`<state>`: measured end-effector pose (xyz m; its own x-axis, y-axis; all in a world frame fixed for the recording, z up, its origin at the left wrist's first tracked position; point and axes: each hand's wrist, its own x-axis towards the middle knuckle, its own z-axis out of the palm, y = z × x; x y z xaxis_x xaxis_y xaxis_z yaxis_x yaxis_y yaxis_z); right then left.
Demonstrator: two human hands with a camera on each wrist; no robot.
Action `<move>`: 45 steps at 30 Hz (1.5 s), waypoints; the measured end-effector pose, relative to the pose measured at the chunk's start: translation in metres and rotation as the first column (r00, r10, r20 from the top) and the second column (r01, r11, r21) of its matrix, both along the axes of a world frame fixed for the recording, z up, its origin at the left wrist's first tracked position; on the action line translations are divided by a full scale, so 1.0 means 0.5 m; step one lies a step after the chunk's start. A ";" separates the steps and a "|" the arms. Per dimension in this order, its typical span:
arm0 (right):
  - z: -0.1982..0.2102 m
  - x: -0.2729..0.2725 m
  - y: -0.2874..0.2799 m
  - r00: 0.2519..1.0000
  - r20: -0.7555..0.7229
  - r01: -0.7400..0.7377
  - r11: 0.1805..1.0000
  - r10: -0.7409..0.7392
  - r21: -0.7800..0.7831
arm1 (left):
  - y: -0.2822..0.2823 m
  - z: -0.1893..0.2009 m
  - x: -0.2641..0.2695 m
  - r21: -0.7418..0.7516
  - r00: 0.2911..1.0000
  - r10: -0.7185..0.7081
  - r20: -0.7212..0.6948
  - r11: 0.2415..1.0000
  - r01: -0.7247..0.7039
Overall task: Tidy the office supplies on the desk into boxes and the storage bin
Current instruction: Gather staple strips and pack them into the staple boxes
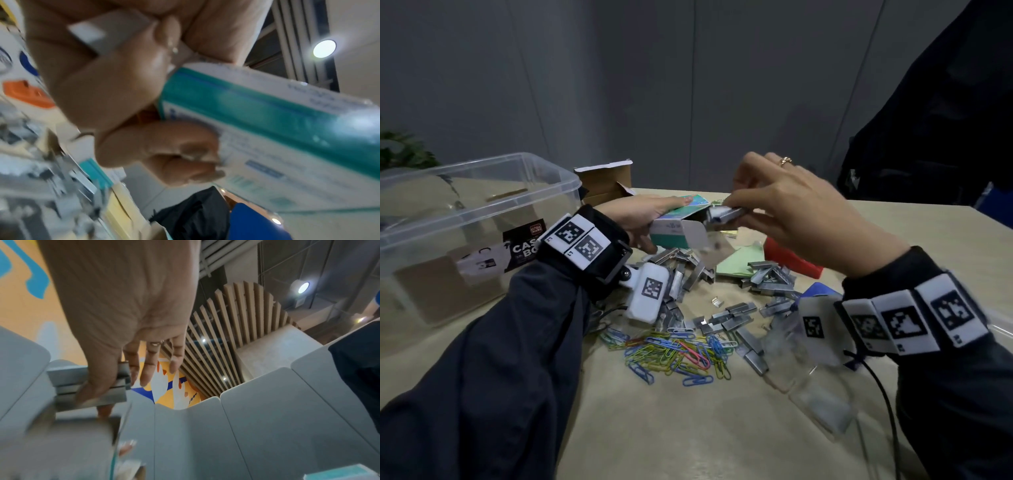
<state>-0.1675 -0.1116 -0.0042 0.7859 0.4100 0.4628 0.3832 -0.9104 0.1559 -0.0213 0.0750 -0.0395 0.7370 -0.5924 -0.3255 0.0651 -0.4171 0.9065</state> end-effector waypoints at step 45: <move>-0.060 0.029 0.007 0.900 -0.424 0.309 0.541 0.100 0.782 | 0.024 0.044 -0.092 -0.646 0.994 -0.014 -0.110 0.761 -0.061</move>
